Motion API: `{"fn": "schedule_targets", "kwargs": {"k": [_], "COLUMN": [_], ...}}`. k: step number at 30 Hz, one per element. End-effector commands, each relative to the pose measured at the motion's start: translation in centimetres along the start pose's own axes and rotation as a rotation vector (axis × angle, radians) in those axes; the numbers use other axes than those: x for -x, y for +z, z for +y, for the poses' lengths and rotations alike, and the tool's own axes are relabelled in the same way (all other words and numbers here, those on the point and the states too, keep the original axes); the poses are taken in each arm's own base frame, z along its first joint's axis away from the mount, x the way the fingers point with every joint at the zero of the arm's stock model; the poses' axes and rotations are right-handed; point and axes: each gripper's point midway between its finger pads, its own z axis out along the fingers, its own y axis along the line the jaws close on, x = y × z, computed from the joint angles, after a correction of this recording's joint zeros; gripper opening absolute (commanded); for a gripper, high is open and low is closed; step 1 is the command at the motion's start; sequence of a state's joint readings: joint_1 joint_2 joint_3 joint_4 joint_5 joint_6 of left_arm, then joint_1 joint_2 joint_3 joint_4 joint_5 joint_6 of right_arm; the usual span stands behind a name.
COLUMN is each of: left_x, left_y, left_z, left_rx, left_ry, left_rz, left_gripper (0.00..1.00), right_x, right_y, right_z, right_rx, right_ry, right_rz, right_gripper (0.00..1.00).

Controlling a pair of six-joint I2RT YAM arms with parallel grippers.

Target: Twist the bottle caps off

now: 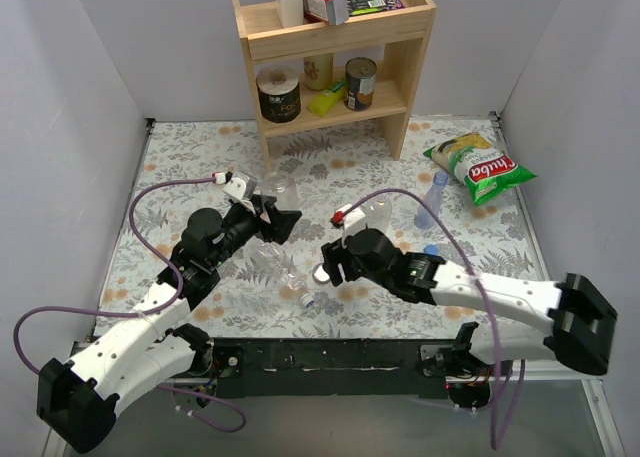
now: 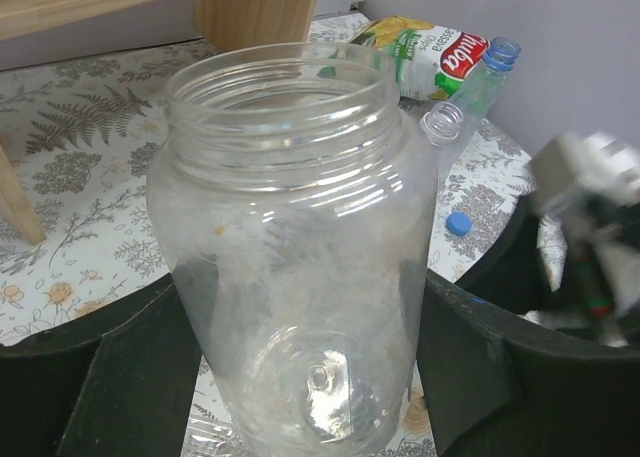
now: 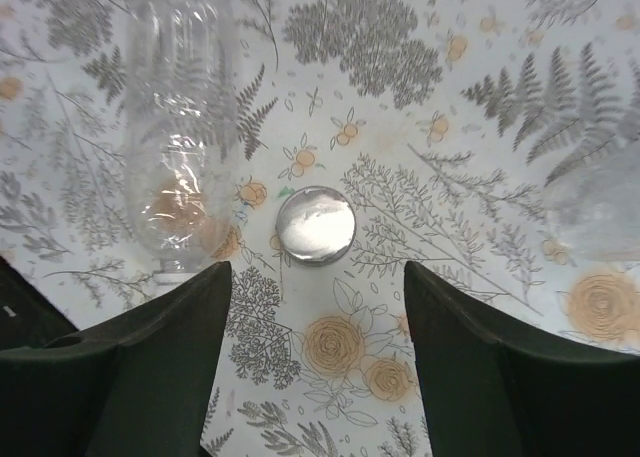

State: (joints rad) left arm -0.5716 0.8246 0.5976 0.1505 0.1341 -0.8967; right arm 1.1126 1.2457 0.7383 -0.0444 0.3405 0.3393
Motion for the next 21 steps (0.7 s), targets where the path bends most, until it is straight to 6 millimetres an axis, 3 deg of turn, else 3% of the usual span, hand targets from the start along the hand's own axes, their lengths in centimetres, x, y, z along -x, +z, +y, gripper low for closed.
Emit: {"fn": "schedule_targets", "kwargs": {"k": [1,3,5,6,7,8,9,11,15,21], "left_x": [1.0,0.4,0.0,-0.4,-0.5,-0.7,-1.2,-1.7,-2.6,-3.0], "left_y": [0.1,0.3,0.3,0.3,0.2,-0.1,-0.2,-0.5,-0.9,-1.3], "left_z": [-1.2,-1.9,-3.2,-3.7,-4.3,-5.4,-6.0,-7.0,-8.8,-9.5], "left_rx": [-0.067,-0.115,-0.196,-0.226,-0.266,-0.331,-0.369,-0.435,-0.535,-0.559], "left_ry": [0.013,0.026,0.043,0.045,0.048,0.054,0.058,0.065,0.067,0.085], "left_rz": [-0.021,0.0,0.023,0.037,0.042,0.051,0.064,0.085,0.128,0.138], "left_gripper": [0.45,0.45,0.45,0.45,0.45,0.45,0.45,0.45,0.45,0.45], "right_x": [6.5,8.4,12.4,13.4,14.5,16.8,17.5,19.3,20.7,19.6], "right_y": [-5.2,-6.9,-8.6,-9.2,-9.8,-10.6,-10.9,-11.9,-12.6,-10.8], "right_z": [-1.5,-2.0,-2.1,-2.1,-1.7,-1.2,-1.2,0.9,3.5,4.2], "right_rx": [0.001,0.029,0.106,0.137,0.218,0.258,0.284,0.413,0.582,0.634], "right_ry": [-0.021,-0.017,0.026,0.036,0.052,0.057,0.071,0.059,0.05,0.083], "right_rz": [-0.143,-0.157,-0.201,-0.197,-0.196,-0.225,-0.223,-0.226,-0.229,-0.158], "right_gripper": [0.8,0.82,0.83,0.83,0.83,0.83,0.83,0.83,0.83,0.83]}}
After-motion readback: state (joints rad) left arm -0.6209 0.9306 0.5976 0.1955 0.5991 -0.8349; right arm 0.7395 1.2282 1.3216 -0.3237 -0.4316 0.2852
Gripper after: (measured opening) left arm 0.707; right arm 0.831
